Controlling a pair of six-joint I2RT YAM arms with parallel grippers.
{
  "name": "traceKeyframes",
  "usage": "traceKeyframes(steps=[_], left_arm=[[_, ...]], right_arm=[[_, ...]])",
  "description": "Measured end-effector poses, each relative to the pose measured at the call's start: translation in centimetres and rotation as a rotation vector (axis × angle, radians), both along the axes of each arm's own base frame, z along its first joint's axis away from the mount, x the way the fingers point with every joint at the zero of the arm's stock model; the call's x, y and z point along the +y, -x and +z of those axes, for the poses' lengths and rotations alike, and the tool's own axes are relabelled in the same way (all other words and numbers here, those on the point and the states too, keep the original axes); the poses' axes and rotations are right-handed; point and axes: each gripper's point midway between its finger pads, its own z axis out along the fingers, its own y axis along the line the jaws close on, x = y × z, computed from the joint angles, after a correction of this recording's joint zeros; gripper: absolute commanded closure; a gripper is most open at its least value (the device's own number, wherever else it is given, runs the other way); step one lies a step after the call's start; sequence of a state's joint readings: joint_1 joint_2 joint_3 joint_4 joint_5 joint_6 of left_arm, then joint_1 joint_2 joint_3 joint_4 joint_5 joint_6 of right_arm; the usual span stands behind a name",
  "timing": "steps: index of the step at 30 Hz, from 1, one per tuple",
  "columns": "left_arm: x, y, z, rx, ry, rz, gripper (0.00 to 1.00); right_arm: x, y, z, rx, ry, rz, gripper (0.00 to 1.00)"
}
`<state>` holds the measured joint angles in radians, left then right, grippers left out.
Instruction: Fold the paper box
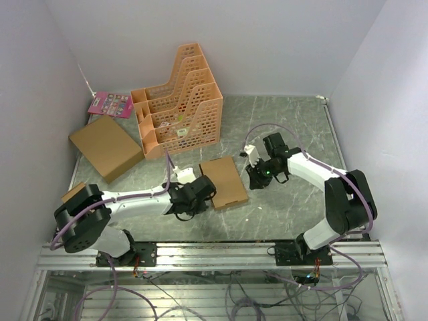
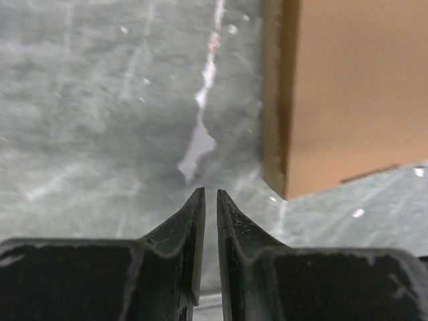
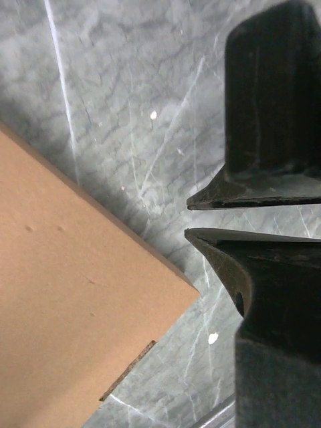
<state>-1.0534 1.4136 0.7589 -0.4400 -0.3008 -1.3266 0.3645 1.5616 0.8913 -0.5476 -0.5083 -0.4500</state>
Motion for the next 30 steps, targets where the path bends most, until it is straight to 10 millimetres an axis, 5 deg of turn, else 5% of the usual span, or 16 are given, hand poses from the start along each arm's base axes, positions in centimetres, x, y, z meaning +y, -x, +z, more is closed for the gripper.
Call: traceKeyframes(steps=[5, 15, 20, 24, 30], left_arm=[[2.9, -2.0, -0.8, -0.049, -0.036, -0.059, 0.71], [5.0, -7.3, 6.4, -0.406, 0.042, -0.109, 0.45], [6.9, -7.9, 6.4, -0.516, 0.055, -0.084, 0.26], [9.2, -8.1, 4.1, -0.513, 0.052, -0.034, 0.22], [9.4, -9.0, 3.4, -0.514, 0.113, -0.038, 0.25]], right_arm=[[0.2, -1.9, 1.4, -0.07, -0.039, 0.0, 0.77], [3.0, -7.6, 7.0, -0.332, -0.195, 0.022, 0.67], [3.7, -9.5, 9.1, -0.401, -0.252, 0.014, 0.66], [4.0, -10.4, 8.2, -0.37, -0.268, -0.011, 0.69], [2.9, -11.0, 4.9, -0.28, -0.214, -0.1, 0.84]])
